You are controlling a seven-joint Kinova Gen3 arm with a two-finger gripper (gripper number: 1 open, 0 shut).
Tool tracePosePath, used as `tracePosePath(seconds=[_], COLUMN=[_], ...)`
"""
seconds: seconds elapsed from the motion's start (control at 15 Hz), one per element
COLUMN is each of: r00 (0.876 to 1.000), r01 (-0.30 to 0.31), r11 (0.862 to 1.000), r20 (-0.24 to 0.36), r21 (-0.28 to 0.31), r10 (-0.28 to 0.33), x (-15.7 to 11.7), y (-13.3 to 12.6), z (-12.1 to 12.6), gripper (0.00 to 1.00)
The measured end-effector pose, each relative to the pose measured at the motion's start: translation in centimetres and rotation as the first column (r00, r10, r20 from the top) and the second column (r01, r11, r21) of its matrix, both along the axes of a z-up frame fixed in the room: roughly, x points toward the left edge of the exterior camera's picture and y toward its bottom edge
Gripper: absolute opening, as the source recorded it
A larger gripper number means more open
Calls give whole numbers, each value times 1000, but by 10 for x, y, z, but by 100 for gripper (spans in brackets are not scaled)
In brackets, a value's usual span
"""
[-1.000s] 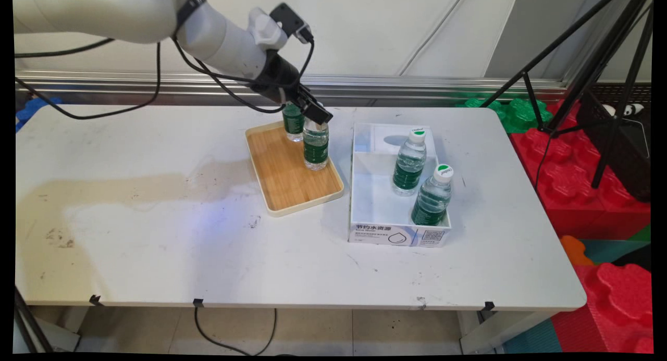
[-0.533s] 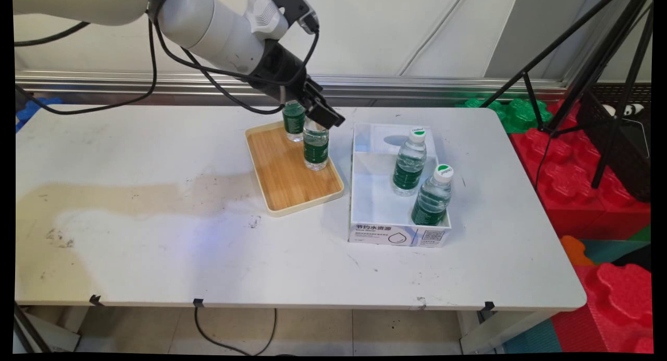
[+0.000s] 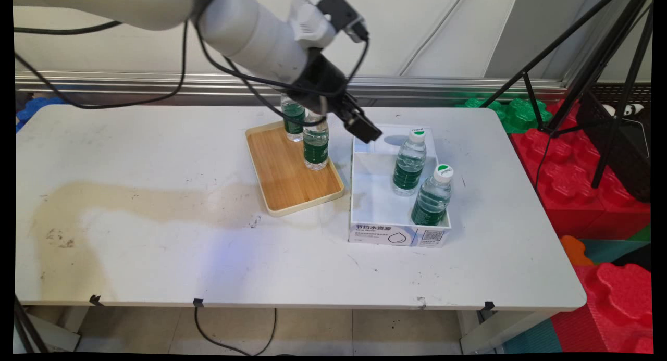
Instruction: Pick up the green bottle from the white box
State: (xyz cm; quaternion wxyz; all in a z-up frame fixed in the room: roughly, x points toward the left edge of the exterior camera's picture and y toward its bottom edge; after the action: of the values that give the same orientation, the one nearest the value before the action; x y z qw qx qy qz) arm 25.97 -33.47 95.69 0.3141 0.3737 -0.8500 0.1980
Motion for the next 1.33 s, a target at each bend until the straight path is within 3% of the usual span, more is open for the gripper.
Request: tracePosePath(seconds=[0.8,1.33], r00=[1000,999], r01=[23,30], r11=[999,997], r20=[17,22], r21=[44,68], r10=[-24,-32], x=[-71,-95], y=[-54,-87], z=[-56,-92], gripper=[100,100])
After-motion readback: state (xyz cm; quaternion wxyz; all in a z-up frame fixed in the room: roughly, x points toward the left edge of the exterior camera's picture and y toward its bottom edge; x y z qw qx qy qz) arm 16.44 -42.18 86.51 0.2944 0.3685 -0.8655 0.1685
